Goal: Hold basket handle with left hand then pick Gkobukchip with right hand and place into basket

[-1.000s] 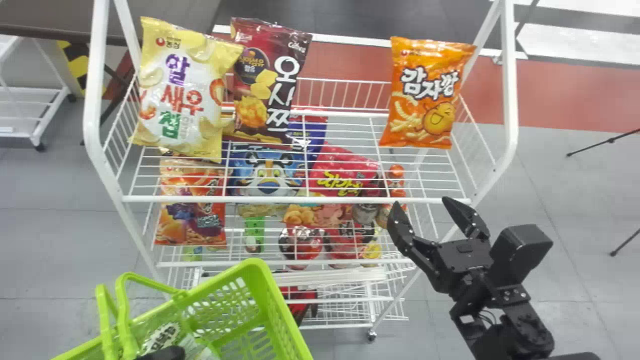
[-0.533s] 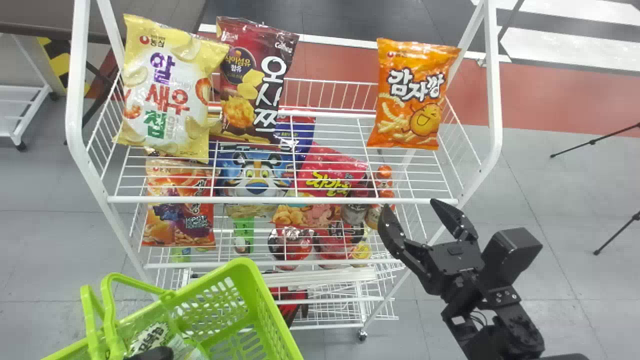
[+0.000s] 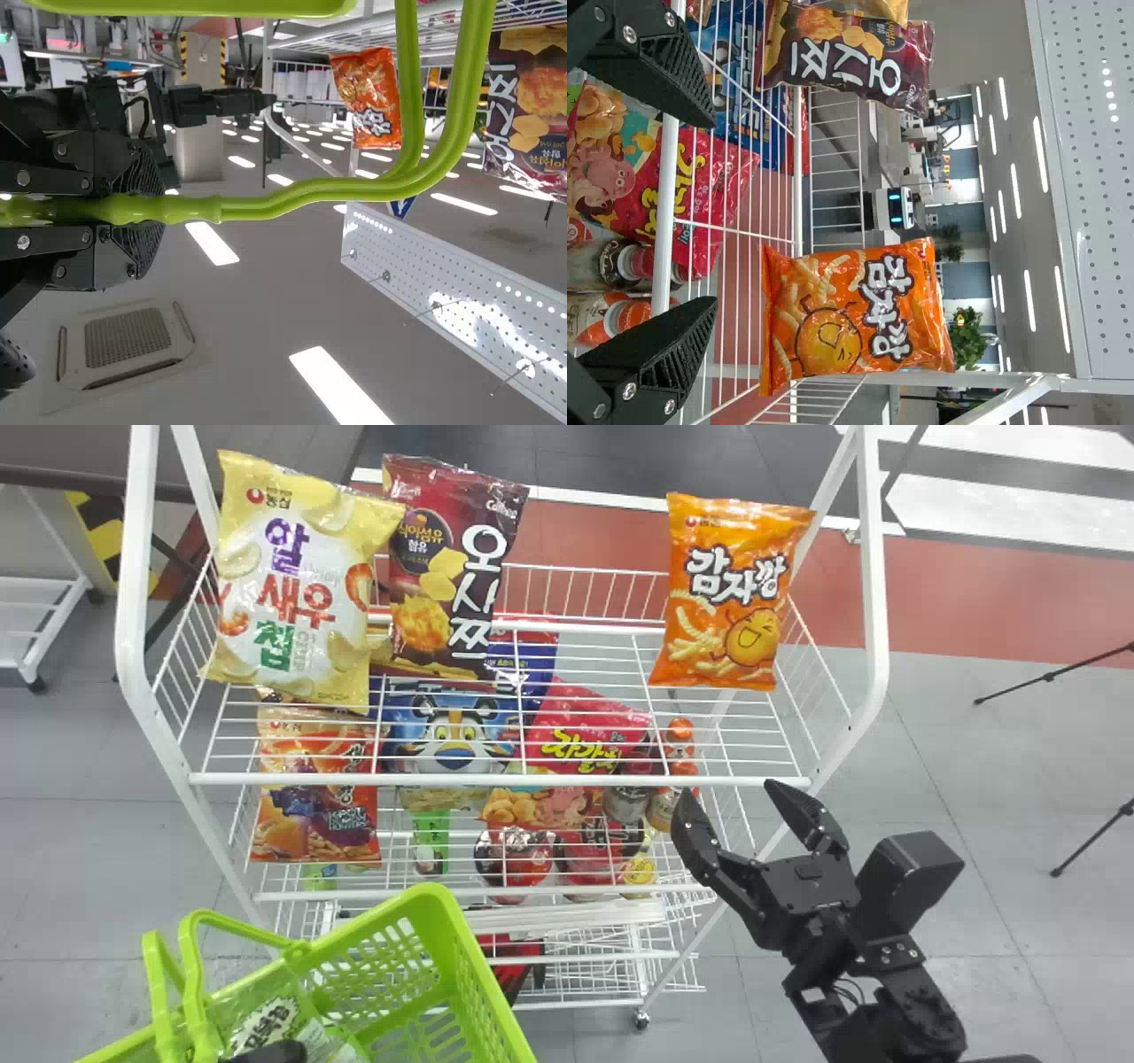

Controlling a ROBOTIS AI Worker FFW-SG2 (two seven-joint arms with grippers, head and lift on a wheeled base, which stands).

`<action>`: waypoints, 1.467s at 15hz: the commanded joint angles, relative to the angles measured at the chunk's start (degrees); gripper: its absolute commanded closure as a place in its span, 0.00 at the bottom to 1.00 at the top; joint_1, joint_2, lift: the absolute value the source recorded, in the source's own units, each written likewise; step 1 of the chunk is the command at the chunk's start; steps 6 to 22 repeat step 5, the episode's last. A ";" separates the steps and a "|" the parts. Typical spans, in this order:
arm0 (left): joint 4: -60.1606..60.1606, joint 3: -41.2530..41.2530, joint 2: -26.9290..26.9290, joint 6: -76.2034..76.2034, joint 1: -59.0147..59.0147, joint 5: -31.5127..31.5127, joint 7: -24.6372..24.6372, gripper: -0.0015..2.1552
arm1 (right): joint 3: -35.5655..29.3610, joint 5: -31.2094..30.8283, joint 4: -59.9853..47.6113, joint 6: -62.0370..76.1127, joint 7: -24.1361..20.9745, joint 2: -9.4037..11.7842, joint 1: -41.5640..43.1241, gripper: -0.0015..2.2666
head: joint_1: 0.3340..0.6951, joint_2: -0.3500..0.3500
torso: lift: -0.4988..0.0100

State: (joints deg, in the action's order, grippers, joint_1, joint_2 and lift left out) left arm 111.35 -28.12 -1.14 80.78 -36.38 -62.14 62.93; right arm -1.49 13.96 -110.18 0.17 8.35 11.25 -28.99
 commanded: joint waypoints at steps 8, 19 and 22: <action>0.36 0.09 0.00 0.04 -0.09 0.00 -0.09 1.00 | 0.09 -0.34 -0.04 0.22 0.00 0.09 -0.10 0.04 | 1.00 0.25 | 0.98; 0.36 0.09 0.00 0.04 -0.09 0.00 -0.09 1.00 | 0.09 -0.34 -0.04 0.22 0.00 0.09 -0.10 0.04 | 1.00 0.25 | 0.98; 0.36 0.09 0.00 0.04 -0.09 0.00 -0.09 1.00 | 0.09 -0.34 -0.04 0.22 0.00 0.09 -0.10 0.04 | 1.00 0.25 | 0.98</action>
